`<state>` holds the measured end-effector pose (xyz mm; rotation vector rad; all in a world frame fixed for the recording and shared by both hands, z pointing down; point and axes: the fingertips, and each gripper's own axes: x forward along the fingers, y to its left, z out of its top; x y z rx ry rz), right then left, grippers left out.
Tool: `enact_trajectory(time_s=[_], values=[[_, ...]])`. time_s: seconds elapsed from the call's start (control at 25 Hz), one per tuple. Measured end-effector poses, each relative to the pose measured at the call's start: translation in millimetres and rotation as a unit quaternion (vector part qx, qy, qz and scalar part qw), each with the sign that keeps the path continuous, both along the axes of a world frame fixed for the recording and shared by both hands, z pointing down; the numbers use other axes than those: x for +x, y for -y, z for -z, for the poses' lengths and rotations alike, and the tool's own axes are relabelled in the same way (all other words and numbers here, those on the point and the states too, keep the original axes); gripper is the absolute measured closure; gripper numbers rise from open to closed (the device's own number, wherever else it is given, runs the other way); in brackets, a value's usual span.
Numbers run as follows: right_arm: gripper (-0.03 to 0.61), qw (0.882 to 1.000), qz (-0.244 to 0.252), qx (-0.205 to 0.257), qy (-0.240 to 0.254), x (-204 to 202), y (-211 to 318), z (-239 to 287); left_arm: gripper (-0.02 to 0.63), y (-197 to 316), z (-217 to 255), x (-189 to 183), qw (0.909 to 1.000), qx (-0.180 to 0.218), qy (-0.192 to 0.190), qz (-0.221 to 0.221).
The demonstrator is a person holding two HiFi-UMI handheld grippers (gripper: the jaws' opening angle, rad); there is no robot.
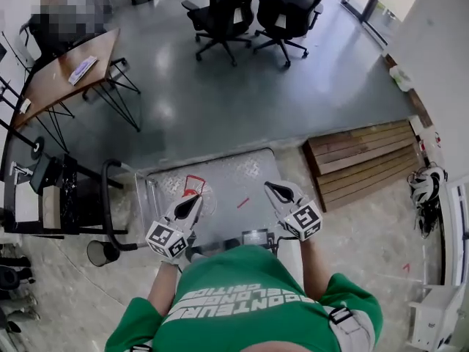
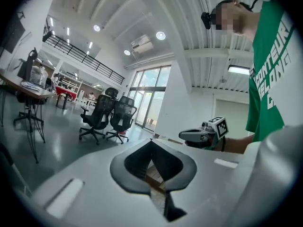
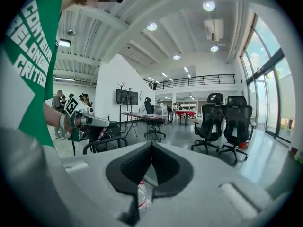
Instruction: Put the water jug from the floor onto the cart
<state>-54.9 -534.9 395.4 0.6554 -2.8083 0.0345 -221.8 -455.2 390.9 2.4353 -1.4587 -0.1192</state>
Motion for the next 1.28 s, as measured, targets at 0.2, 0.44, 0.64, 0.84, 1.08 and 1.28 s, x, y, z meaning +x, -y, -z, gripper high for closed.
enact_trajectory(time_s=[0.2, 0.44, 0.64, 0.84, 1.08, 1.28], values=[[0.584, 1.000, 0.024, -0.003, 0.000, -45, -17, -5, 0.598, -13, 1, -16, 1.0000, 0.003, -0.006, 0.002], [0.584, 0.998, 0.063, 0.009, -0.009, -107, -37, -4, 0.598, -38, -5, -61, 0.9993, -0.003, -0.016, 0.034], [0.584, 0.997, 0.073, 0.005, -0.021, -140, -49, -9, 0.599, -52, -7, -87, 0.9988, -0.004, -0.018, 0.045], [0.584, 0.996, 0.080, 0.005, -0.034, -160, -59, -14, 0.598, -62, -6, -105, 0.9985, -0.003, -0.020, 0.051], [0.584, 0.995, 0.085, 0.004, -0.056, -169, -64, -22, 0.598, -67, -7, -118, 0.9979, -0.002, -0.024, 0.059], [0.584, 0.994, 0.087, -0.001, -0.062, -176, -67, -27, 0.598, -72, -9, -127, 0.9974, -0.005, -0.025, 0.067]])
